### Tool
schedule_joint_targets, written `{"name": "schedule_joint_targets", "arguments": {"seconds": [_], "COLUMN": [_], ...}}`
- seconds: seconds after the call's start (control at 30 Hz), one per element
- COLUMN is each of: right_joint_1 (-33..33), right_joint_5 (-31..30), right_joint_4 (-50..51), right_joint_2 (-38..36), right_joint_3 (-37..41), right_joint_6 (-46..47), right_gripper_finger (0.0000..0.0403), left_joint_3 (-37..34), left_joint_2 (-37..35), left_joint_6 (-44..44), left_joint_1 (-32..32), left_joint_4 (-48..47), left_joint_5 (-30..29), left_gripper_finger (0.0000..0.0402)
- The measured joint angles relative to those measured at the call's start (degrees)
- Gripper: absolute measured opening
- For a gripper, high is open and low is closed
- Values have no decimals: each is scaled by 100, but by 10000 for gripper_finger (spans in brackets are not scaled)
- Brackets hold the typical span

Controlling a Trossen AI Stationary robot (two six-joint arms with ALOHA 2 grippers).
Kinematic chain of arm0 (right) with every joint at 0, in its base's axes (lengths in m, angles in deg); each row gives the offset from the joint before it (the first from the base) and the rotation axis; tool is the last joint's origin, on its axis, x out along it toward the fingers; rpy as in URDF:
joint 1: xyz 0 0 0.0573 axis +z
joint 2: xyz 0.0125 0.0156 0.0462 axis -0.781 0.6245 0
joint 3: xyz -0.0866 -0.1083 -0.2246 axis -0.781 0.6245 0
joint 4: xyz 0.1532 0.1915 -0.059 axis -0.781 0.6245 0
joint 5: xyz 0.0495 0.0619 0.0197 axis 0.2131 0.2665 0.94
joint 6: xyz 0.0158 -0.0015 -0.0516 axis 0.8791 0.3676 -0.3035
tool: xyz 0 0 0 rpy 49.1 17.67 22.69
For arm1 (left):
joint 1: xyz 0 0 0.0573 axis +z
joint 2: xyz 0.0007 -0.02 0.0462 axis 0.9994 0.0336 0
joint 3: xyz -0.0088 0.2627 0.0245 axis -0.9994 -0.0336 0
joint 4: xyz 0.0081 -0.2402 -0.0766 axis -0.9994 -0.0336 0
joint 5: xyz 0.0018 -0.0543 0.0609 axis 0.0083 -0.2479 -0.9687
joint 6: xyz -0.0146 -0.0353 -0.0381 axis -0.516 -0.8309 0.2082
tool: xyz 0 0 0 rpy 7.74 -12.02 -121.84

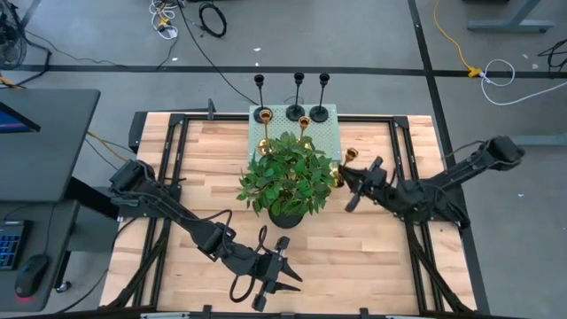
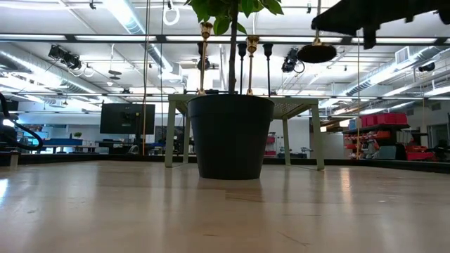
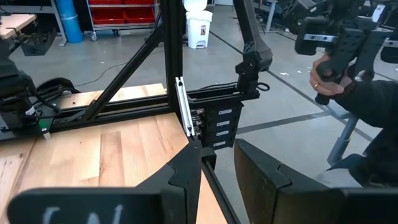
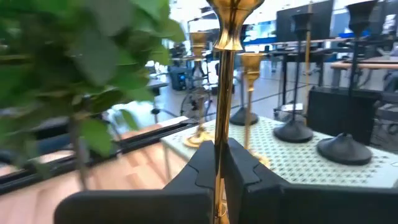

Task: Pick & Place candle stick holders
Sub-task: Put the gold candle holder on the shelf

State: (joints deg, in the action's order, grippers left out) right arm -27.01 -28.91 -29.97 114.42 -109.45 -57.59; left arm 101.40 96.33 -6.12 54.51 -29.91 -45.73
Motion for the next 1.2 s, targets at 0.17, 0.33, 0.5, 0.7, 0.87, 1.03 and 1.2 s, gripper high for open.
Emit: {"name": "schedule_joint_targets", "arguments": {"seconds": [0.17,0.33,0.5,0.7,0.87,1.03,1.2], "right_joint_1": [-707,-1305,-1784,-2196,-2589,-2959,-3233], "right_joint_5": [573,930,1328,1433,1688,2061,2405], "right_joint_4": [36,530,729,825,795,544,95], "right_joint_2": [0,2,2,2,87,425,850], "right_joint_3": [0,0,0,0,0,0,0], "right_joint_6": [102,460,570,513,509,540,474], "right_gripper_finger": [2,2,2,2,2,2,2], "left_joint_3": [0,0,0,0,0,0,0], "left_joint_2": [0,0,0,0,0,0,0], "left_joint_6": [7,7,5,5,5,-10,-12], "left_joint_1": [0,0,0,0,0,0,0], "left_joint_4": [7,9,15,57,114,149,149], "left_joint_5": [0,0,0,0,-2,-2,-3], "left_gripper_finger": [99,99,99,99,99,99,99]}}
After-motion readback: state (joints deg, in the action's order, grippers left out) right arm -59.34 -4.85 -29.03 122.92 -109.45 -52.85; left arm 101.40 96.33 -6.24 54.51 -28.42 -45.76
